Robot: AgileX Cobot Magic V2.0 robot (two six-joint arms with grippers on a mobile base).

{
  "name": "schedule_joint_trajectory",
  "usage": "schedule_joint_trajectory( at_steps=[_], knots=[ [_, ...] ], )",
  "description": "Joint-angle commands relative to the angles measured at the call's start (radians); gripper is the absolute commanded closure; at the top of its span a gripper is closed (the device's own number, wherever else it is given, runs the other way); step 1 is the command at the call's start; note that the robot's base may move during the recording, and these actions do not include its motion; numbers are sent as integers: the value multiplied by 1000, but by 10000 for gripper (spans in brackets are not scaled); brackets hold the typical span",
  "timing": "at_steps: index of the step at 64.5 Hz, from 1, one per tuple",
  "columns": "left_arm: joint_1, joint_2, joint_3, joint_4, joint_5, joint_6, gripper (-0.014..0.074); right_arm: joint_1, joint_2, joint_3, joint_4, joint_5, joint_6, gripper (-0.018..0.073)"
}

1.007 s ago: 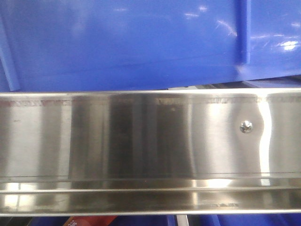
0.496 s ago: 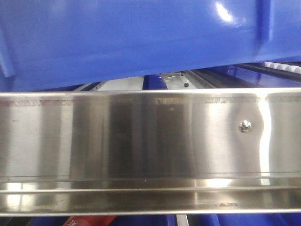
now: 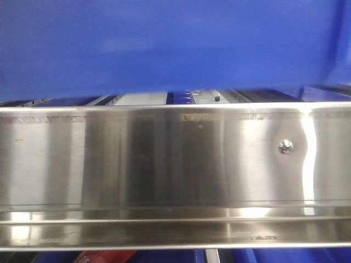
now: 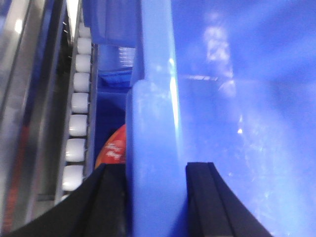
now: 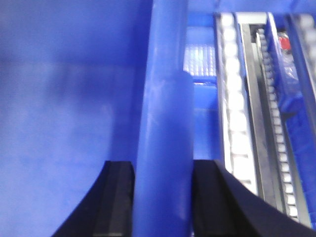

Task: Move blue bin to conveyor side
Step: 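Lift the blue bin with both grippers and pull it off the shelf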

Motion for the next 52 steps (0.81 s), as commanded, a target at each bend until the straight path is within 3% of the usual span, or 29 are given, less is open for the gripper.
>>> schedule_joint_trajectory(
  at_steps=[1, 16, 52],
  knots=[
    [-49, -31, -42, 102, -20, -66, 616, -8, -80, 54, -38, -119, -2, 648],
    [-112, -67, -32, 115, 28, -92, 616, -8, -181, 153, -38, -178, 5, 648],
    [-112, -221, -7, 117, 36, -114, 616, -8, -271, 153, -38, -130, 5, 648]
  ],
)
